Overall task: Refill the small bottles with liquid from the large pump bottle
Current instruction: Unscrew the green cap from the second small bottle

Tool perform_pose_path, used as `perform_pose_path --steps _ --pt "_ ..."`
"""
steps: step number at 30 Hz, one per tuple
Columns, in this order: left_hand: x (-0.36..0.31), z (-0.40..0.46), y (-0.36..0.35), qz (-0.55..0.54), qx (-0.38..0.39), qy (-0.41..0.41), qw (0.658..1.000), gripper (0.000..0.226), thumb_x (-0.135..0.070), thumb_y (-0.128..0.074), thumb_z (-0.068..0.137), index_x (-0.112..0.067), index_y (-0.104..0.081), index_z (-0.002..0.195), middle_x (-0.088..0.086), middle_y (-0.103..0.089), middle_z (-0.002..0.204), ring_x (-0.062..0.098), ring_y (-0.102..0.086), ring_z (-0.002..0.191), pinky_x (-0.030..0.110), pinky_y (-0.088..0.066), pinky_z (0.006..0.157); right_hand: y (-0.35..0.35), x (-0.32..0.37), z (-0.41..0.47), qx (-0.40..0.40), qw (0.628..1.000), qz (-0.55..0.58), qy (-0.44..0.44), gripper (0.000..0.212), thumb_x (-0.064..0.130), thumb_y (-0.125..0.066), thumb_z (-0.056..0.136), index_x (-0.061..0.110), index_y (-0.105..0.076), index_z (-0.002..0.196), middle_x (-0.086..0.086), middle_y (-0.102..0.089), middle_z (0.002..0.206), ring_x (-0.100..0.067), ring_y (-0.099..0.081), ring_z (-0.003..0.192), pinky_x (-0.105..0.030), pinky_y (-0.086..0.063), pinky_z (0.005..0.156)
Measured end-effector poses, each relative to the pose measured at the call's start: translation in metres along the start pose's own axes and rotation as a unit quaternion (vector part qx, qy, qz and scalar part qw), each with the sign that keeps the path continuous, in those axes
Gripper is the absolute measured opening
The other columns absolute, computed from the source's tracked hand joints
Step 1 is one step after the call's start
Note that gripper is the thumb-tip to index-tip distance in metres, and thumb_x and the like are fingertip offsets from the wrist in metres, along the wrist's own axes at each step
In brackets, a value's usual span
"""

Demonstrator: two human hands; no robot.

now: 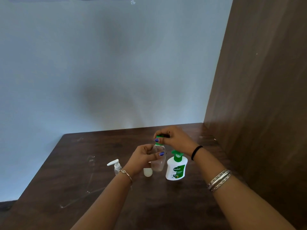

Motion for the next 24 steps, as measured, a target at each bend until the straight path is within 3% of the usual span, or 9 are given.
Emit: perform_pose_path --steps 4,8,10,12,13,15,19,21,24 --pt "0.0 -0.003 0.003 -0.059 0.039 0.006 0.998 0.03 -0.017 -0.072 0.071 -0.011 -0.065 0.1 0.009 -0.069 0.098 0.022 -0.065 0.091 0.041 -0.053 0.08 0.004 0.001 0.003 0.055 0.997 0.051 0.02 0.02 0.003 -0.059 0.088 0.007 -0.068 0.106 0.001 -0.069 0.1 -0.006 -0.064 0.094 -0.02 -0.052 0.088" --pt "-0.006 -0.002 0.0 -0.023 0.0 -0.007 1.0 0.026 -0.013 -0.068 0.073 -0.011 -0.066 0.099 0.009 -0.069 0.098 0.018 -0.065 0.087 0.034 -0.056 0.069 0.015 0.002 0.004 0.092 0.983 0.159 -0.003 0.028 0.003 -0.057 0.09 0.01 -0.058 0.117 0.002 -0.064 0.114 -0.008 -0.061 0.109 -0.023 -0.051 0.094" --pt "-0.009 -0.001 0.0 0.026 -0.025 -0.016 0.999 0.025 -0.01 -0.068 0.077 -0.009 -0.065 0.102 0.009 -0.068 0.097 0.014 -0.065 0.084 0.025 -0.053 0.062 0.018 0.008 0.007 0.054 0.997 0.03 -0.039 0.024 0.026 -0.062 0.088 0.012 -0.062 0.108 -0.001 -0.065 0.102 -0.013 -0.063 0.096 -0.028 -0.054 0.088" --pt "-0.01 -0.001 0.0 0.057 -0.044 -0.022 0.997 0.025 -0.011 -0.068 0.078 -0.009 -0.065 0.102 0.006 -0.068 0.093 0.011 -0.064 0.081 0.022 -0.051 0.061 0.015 0.016 0.012 0.05 0.98 -0.182 -0.066 0.035 0.045 -0.061 0.086 0.011 -0.064 0.091 0.002 -0.059 0.077 -0.01 -0.056 0.069 -0.024 -0.05 0.069" --pt "-0.01 -0.001 0.0 0.07 -0.053 -0.022 0.996 0.024 -0.011 -0.069 0.078 -0.009 -0.066 0.102 0.004 -0.068 0.09 0.011 -0.063 0.08 0.022 -0.05 0.061 0.012 0.019 0.014 0.056 0.966 -0.243 -0.063 0.036 0.047 -0.059 0.086 0.011 -0.062 0.086 0.005 -0.053 0.069 -0.008 -0.049 0.062 -0.02 -0.043 0.061" --pt "-0.008 -0.001 -0.001 0.078 -0.059 -0.02 0.995 0.024 -0.012 -0.07 0.077 -0.009 -0.066 0.1 0.003 -0.067 0.087 0.011 -0.062 0.078 0.023 -0.05 0.062 0.009 0.021 0.014 0.076 0.961 -0.263 -0.045 0.034 0.043 -0.058 0.089 0.01 -0.063 0.09 0.009 -0.046 0.066 -0.009 -0.045 0.063 -0.016 -0.033 0.055" --pt "-0.003 -0.003 0.0 0.05 -0.04 -0.014 0.998 0.023 -0.009 -0.069 0.076 -0.012 -0.067 0.099 0.006 -0.07 0.093 0.014 -0.064 0.085 0.027 -0.053 0.072 0.017 0.021 0.009 0.157 0.963 -0.218 0.006 0.017 0.019 -0.058 0.091 0.014 -0.063 0.107 0.004 -0.059 0.091 -0.01 -0.051 0.086 -0.012 -0.037 0.067" --pt "-0.001 -0.003 0.0 0.05 -0.036 -0.012 0.998 0.021 -0.009 -0.069 0.076 -0.014 -0.067 0.097 0.007 -0.07 0.095 0.015 -0.065 0.087 0.031 -0.053 0.076 0.023 0.022 0.007 0.189 0.966 -0.176 0.017 0.023 0.011 -0.058 0.09 0.019 -0.063 0.111 0.004 -0.062 0.108 -0.007 -0.051 0.097 -0.015 -0.04 0.078" --pt "-0.001 -0.002 -0.001 0.069 -0.046 -0.015 0.996 0.023 -0.011 -0.07 0.076 -0.01 -0.067 0.099 0.01 -0.07 0.097 0.017 -0.064 0.089 0.032 -0.051 0.076 0.024 0.024 0.008 0.185 0.967 -0.172 -0.015 0.03 0.025 -0.063 0.089 0.021 -0.058 0.118 0.006 -0.061 0.115 -0.002 -0.051 0.097 -0.01 -0.04 0.078"
Point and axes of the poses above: each hand's wrist, its own z-axis towards the middle knuckle, its own y-axis out of the back of the hand, x = y × z, the point moved 1 cm from there along z, towards the middle knuckle
